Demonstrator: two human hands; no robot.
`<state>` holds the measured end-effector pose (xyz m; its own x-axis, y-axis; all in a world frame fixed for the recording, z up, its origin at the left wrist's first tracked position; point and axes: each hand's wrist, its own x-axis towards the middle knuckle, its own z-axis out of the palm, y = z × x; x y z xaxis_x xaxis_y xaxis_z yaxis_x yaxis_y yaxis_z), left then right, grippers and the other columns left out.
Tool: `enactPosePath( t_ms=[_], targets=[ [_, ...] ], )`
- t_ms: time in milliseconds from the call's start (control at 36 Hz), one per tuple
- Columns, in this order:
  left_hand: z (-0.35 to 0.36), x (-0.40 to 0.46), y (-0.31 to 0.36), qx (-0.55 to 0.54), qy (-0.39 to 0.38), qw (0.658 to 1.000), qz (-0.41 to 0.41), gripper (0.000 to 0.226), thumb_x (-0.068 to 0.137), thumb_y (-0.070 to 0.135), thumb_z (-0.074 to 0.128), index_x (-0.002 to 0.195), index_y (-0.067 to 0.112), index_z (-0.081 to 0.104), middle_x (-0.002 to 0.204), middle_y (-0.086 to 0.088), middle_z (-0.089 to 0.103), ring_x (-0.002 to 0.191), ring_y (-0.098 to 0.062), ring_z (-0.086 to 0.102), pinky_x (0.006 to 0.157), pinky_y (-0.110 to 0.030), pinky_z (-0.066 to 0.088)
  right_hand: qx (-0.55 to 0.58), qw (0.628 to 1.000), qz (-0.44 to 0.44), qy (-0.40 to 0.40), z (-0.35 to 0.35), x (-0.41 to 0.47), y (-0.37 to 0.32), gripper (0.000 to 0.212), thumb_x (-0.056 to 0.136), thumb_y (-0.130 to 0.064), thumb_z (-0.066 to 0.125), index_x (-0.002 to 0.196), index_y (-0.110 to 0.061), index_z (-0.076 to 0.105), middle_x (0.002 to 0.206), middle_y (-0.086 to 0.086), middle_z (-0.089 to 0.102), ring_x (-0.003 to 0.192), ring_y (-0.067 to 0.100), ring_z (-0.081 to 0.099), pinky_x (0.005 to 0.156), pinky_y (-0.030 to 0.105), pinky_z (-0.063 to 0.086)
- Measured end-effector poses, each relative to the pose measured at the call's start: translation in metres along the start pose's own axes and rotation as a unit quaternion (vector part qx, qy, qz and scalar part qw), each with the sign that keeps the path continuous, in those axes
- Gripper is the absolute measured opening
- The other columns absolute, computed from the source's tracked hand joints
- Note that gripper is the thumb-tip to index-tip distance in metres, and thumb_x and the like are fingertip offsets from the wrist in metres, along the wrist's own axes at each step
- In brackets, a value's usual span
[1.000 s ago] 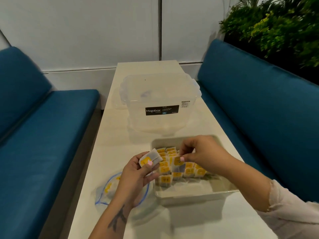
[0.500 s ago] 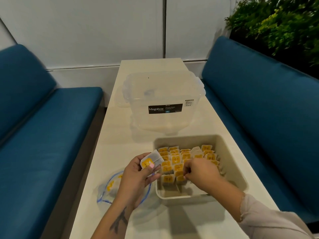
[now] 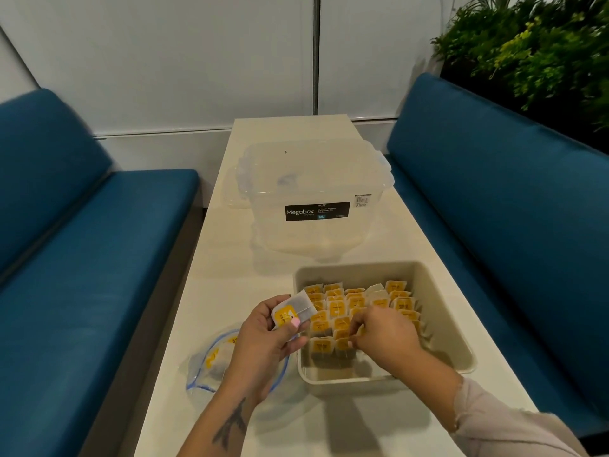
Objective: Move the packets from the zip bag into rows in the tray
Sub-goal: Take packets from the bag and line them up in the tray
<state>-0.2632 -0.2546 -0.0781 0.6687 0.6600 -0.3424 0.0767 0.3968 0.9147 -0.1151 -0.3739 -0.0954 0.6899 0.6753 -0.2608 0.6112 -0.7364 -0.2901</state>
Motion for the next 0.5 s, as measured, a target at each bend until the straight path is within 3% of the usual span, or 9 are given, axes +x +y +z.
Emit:
enactPosePath(
  t_ms=[111, 306, 389, 500],
  targets=[
    [0.002, 0.001, 0.001, 0.005, -0.005, 1.0, -0.013, 0.024, 0.089, 0.0, 0.057, 0.11, 0.012, 0.054, 0.104, -0.009, 0.069, 0.088, -0.019, 0.071, 0.066, -0.025, 0.058, 0.016, 1.0, 0.0, 0.005, -0.006, -0.003, 0.002, 0.02, 0.078, -0.042, 0.073, 0.096, -0.036, 0.066, 0.093, -0.012, 0.064, 0.081, 0.008, 0.057, 0.055, 0.021, 0.04],
    [0.005, 0.005, 0.003, 0.059, -0.025, 0.998, 0.015, 0.016, 0.09, -0.001, 0.056, 0.102, 0.01, 0.059, 0.102, -0.013, 0.069, 0.09, -0.025, 0.07, 0.07, -0.029, 0.058, 0.152, 0.987, -0.009, 0.059, -0.035, -0.005, 0.001, 0.011, 0.079, -0.043, 0.072, 0.082, -0.036, 0.063, 0.067, -0.01, 0.057, 0.062, 0.005, 0.054, 0.056, 0.024, 0.044],
    [0.008, 0.006, 0.006, 0.131, -0.04, 0.989, 0.052, 0.021, 0.089, -0.002, 0.057, 0.101, 0.014, 0.064, 0.1, -0.011, 0.068, 0.085, -0.021, 0.071, 0.07, -0.03, 0.059, 0.217, 0.973, -0.044, 0.07, -0.045, -0.007, -0.005, 0.008, 0.083, -0.037, 0.07, 0.079, -0.035, 0.063, 0.07, -0.009, 0.06, 0.065, 0.005, 0.055, 0.06, 0.025, 0.046],
    [0.012, 0.008, 0.011, 0.251, -0.038, 0.962, 0.097, 0.031, 0.084, 0.004, 0.065, 0.103, 0.028, 0.063, 0.097, -0.006, 0.065, 0.078, -0.02, 0.069, 0.06, -0.026, 0.056, 0.245, 0.965, -0.079, 0.056, -0.048, -0.008, -0.014, 0.006, 0.087, -0.035, 0.066, 0.091, -0.033, 0.068, 0.084, -0.008, 0.064, 0.078, 0.01, 0.06, 0.072, 0.029, 0.05]
  ],
)
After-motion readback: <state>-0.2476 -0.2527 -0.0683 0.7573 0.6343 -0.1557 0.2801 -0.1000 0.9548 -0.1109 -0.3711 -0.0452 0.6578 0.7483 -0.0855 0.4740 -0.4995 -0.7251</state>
